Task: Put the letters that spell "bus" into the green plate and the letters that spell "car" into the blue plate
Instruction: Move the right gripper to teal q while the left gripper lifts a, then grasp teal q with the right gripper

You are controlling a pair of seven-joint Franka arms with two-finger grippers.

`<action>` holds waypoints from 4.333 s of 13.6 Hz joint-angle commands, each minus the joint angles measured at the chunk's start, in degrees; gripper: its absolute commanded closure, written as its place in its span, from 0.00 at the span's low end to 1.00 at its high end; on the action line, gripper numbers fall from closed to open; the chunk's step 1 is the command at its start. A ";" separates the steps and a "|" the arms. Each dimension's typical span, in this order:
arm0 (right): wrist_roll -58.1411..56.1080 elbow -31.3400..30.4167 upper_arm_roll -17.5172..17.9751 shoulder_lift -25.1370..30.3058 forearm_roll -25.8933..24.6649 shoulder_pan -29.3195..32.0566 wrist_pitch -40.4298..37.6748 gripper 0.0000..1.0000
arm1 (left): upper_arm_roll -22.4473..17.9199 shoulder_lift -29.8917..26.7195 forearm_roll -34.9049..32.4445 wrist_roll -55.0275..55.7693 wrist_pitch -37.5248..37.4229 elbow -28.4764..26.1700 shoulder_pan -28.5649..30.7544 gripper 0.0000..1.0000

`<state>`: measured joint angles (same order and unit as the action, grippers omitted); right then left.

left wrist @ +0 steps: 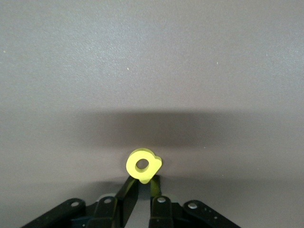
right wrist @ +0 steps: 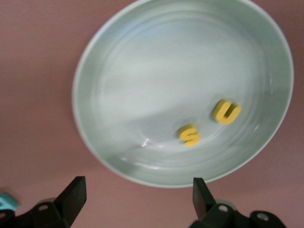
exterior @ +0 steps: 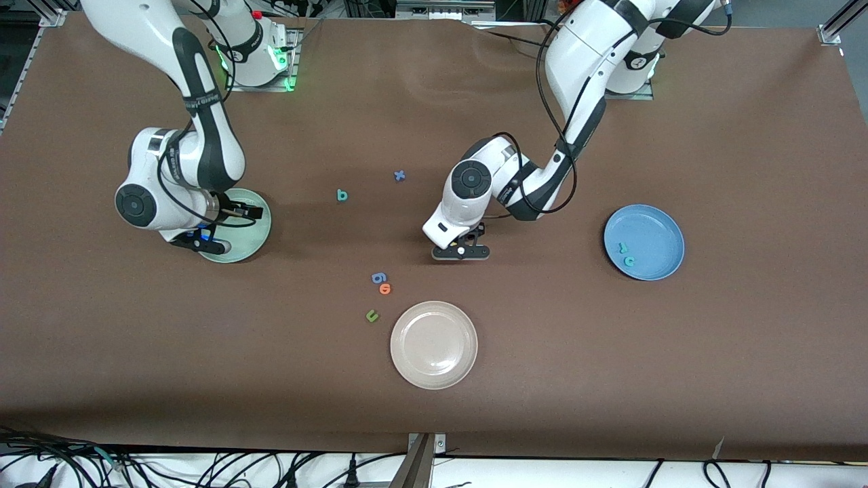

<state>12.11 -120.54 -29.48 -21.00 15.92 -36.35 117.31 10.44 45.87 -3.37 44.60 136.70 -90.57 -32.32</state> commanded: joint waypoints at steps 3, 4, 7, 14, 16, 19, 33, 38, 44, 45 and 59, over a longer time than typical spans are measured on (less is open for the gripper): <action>15.91 -0.75 0.04 2.63 0.78 -10.56 0.11 0.01 | -0.68 1.50 -1.90 -0.65 -0.56 2.41 0.23 0.72; 16.19 -0.75 0.38 2.54 0.78 -12.76 1.07 0.01 | -0.77 1.50 -1.90 -0.65 -0.65 2.76 0.24 0.61; 16.19 -1.46 4.33 2.45 0.78 -14.90 6.16 0.01 | -0.68 1.77 -1.64 -0.57 -0.74 3.38 0.15 0.29; 5.73 -8.47 8.55 1.93 0.69 -14.90 20.56 0.02 | -0.77 2.12 -1.73 -0.48 -0.65 4.08 0.15 0.33; 6.52 -10.41 9.96 1.57 0.96 -14.90 24.79 0.02 | -0.86 2.20 -1.73 -0.48 -0.65 4.08 0.06 0.37; 6.70 -11.91 11.37 0.96 0.96 -14.90 27.69 0.02 | -0.86 2.38 -1.81 -0.48 -0.65 4.08 0.06 0.39; 9.34 -13.85 13.40 -0.97 0.96 -14.90 33.51 0.48 | -1.12 2.56 -1.90 -0.65 -0.65 4.08 0.06 0.70; 9.34 -13.85 13.40 -0.89 0.96 -14.90 33.51 0.69 | -1.12 2.38 -1.90 -0.74 -0.65 4.08 0.15 0.79; 9.16 -13.59 12.87 0.60 1.13 -14.90 32.11 0.95 | -1.12 1.85 -1.90 -1.35 -0.73 3.91 0.76 0.87; 9.07 -13.59 12.17 0.87 1.13 -14.90 31.67 1.00 | -1.12 1.77 -1.90 -1.62 -0.91 3.91 1.11 0.87; -9.47 -10.33 -11.91 6.60 -3.95 -14.28 14.52 1.00 | -0.25 -20.80 -1.90 -33.31 -11.37 -17.87 17.00 0.87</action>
<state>4.37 -130.67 -39.78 -12.53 14.38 -50.64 131.25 9.26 31.93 -3.45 17.21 124.87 -101.27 -19.16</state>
